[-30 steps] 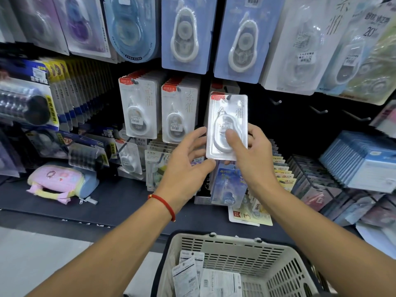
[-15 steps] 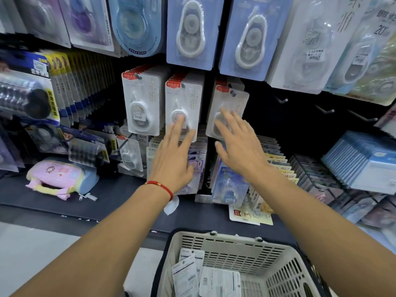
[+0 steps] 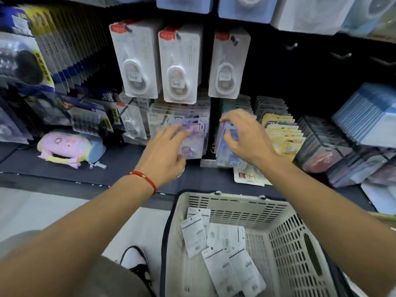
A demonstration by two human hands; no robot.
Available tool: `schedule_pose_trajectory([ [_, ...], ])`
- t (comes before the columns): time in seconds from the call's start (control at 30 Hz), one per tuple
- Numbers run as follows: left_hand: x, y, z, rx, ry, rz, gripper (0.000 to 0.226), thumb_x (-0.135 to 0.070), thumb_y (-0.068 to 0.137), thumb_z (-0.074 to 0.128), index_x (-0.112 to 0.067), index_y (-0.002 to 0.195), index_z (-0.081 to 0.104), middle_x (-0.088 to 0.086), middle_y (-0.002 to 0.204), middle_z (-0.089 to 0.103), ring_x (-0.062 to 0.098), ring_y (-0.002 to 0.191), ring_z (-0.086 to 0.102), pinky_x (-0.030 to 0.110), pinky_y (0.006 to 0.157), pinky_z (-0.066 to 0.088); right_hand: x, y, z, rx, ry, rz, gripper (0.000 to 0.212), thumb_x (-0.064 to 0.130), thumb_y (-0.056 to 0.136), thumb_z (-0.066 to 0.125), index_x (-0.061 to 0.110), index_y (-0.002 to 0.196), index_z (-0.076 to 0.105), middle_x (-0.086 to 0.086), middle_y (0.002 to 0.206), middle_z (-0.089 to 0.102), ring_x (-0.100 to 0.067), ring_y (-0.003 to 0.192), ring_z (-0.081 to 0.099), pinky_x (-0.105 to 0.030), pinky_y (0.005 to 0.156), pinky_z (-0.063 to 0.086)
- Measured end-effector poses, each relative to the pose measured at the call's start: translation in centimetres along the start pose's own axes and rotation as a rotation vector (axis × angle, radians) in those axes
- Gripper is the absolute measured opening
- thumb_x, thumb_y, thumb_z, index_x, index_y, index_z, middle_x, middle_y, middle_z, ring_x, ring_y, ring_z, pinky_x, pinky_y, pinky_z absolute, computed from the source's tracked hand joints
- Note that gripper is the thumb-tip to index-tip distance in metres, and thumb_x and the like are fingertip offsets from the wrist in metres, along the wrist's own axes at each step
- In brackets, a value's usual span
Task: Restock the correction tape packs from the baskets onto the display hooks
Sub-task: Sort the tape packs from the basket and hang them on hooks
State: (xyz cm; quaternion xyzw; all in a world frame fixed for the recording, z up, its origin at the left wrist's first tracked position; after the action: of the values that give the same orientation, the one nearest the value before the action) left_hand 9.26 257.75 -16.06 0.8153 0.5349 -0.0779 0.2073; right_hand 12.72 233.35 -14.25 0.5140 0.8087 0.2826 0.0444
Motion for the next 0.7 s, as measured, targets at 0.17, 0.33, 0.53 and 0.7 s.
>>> schedule_pose_trajectory([
  [0.17, 1.3, -9.1, 8.3, 0.344, 0.029, -0.091, 0.066, -0.006, 0.087, 0.064, -0.018, 0.151, 0.052, 0.009, 0.168, 0.030, 0.032, 0.154, 0.028, 0.050, 0.116, 0.039, -1.7, -9.2, 6.0, 0.508, 0.192, 0.176, 0.011, 0.020, 0.096, 0.063, 0.018, 0.097, 0.073, 0.004, 0.083, 0.071, -0.022, 0.080, 0.068, -0.040, 0.078, 0.056],
  [0.33, 0.4, -15.6, 15.7, 0.446, -0.003, -0.217, 0.081, -0.017, 0.091, 0.069, -0.026, 0.162, 0.031, 0.010, 0.173, -0.019, 0.031, 0.162, -0.009, 0.039, 0.126, 0.030, -4.0, -21.4, 14.8, 1.182, -0.045, 0.411, 0.035, 0.040, 0.102, 0.057, 0.012, 0.120, 0.066, -0.014, 0.131, 0.066, -0.035, 0.119, 0.062, -0.036, 0.094, 0.049],
  [0.53, -0.9, -16.4, 18.1, 0.324, 0.099, -0.321, 0.080, -0.036, 0.089, 0.071, -0.023, 0.160, 0.037, 0.011, 0.174, -0.017, 0.031, 0.162, -0.011, 0.048, 0.121, 0.039, -1.9, -33.6, 19.7, 1.261, -0.122, 0.985, 0.153, 0.083, 0.070, 0.074, 0.004, 0.162, -0.020, -0.031, 0.167, 0.017, -0.047, 0.153, 0.028, -0.064, 0.119, 0.034],
  [0.7, -1.1, -16.2, 18.2, 0.313, 0.158, -0.334, 0.076, -0.036, 0.089, 0.070, -0.020, 0.157, 0.041, 0.011, 0.174, -0.013, 0.031, 0.162, -0.007, 0.047, 0.116, 0.046, -1.7, -32.9, 20.9, 1.089, 0.019, 1.074, 0.129, 0.042, 0.081, 0.089, 0.000, 0.161, -0.001, -0.021, 0.167, 0.024, -0.038, 0.152, 0.035, -0.056, 0.117, 0.041],
])
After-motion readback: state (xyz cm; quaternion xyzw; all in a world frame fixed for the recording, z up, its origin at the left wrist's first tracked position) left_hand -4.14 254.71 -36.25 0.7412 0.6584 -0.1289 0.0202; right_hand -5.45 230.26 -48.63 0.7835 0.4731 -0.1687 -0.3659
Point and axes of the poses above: each hand's wrist, its own y-axis towards the middle knuckle, its own z-axis out of the palm, x = y × z, the point moved 1 cm from there along y, towards the middle knuckle
